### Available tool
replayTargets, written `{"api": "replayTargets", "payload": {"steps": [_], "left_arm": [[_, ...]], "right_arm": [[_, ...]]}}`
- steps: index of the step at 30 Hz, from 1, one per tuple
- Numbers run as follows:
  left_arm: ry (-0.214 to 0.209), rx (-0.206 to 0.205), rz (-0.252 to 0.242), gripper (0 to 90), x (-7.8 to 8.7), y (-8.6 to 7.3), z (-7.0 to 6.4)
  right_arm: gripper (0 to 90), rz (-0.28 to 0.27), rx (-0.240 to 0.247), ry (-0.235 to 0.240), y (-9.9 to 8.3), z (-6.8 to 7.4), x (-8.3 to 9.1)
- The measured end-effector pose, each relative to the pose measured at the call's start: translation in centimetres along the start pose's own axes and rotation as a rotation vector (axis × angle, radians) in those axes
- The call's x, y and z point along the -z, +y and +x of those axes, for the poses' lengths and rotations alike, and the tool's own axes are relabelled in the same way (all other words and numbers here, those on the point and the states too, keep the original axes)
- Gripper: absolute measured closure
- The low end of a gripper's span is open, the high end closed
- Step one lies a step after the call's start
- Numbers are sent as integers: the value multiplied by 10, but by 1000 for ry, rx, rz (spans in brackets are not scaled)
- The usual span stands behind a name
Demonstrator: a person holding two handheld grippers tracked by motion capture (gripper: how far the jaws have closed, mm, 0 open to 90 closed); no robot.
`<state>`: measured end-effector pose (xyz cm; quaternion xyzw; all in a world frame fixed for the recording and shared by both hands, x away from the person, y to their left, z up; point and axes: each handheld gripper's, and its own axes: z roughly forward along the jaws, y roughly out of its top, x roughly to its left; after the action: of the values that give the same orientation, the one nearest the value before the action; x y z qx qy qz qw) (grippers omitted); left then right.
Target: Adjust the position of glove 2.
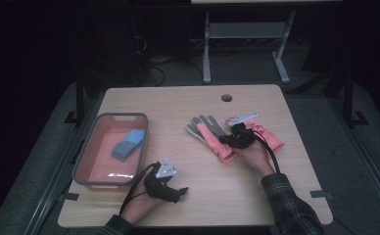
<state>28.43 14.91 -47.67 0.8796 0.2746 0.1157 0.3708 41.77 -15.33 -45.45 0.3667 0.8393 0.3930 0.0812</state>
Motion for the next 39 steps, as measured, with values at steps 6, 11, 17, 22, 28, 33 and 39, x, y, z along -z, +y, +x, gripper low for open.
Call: {"api": "replayTargets", "payload": {"steps": [6,11,17,22,28,33,39], "left_arm": [[-1,1,0,127,0,0,0],[-3,5,-1,127,0,0,0],[-3,5,-1,127,0,0,0],[-4,5,-1,127,0,0,0],[0,2,0,127,0,0,0],[-1,0,0,127,0,0,0],[1,-4,0,127,0,0,0]], "right_arm": [[900,3,15,16,-6,2,3],[900,6,27,29,-11,5,7],[900,21,30,49,-18,12,15],[899,35,48,60,-24,23,21],[900,58,78,78,-35,40,32],[900,65,91,98,-42,51,38],[899,71,107,116,-50,62,44]]}}
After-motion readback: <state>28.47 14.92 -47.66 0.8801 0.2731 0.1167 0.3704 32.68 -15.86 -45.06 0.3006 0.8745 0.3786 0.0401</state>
